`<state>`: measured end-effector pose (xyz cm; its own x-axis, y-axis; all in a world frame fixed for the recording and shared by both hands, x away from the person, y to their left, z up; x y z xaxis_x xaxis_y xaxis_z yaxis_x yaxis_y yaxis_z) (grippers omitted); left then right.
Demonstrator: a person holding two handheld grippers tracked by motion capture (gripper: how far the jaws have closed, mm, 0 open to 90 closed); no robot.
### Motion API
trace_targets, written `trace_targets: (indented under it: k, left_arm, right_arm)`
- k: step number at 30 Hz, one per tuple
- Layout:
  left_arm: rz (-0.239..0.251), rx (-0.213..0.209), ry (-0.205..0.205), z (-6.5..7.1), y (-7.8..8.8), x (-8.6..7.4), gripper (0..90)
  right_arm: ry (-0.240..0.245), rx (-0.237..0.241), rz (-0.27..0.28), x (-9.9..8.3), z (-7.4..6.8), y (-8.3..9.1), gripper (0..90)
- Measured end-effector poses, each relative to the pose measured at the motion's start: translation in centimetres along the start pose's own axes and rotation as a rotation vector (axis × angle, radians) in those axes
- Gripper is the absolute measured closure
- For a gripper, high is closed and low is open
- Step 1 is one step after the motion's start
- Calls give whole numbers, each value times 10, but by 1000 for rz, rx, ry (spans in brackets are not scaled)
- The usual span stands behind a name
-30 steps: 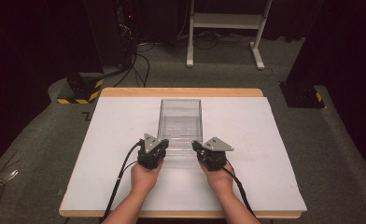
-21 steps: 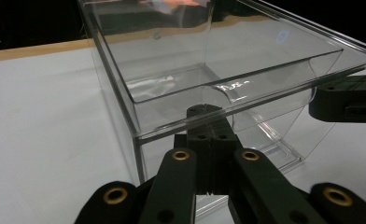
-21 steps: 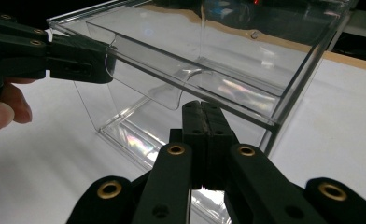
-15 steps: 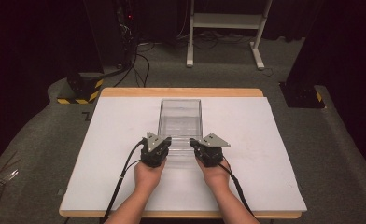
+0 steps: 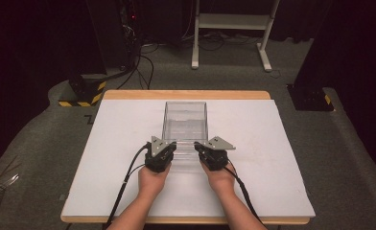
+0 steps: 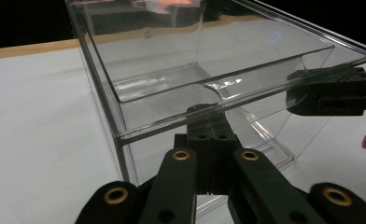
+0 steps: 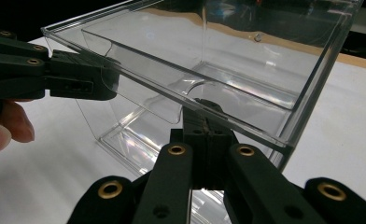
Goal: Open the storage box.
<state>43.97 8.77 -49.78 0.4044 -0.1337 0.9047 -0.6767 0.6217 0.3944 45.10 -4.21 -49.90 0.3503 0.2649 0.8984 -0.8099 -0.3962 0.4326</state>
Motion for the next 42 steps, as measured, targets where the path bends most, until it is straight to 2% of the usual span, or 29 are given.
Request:
trace_targets:
  k: [16,42]
  left_arm:
    - [2,-18,-15,3,5,-2,900]
    - [-4,-43,-37,18,19,-15,900]
  right_arm:
    - [9,13,9,0,-3,6,898]
    - [14,35,17,-12,-12,24,899]
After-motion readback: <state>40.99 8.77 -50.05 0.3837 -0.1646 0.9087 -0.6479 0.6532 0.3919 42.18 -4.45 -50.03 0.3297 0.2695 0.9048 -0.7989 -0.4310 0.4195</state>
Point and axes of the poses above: each handheld gripper's, and its own axes: y roughly backward along the jaws, x roughly out of its top, z roughly to its right, the point moved 8 cm from there along -y, roughly forward along the jaws, and after that the axes turned 13 degrees about -x, right-handed, at the moved point
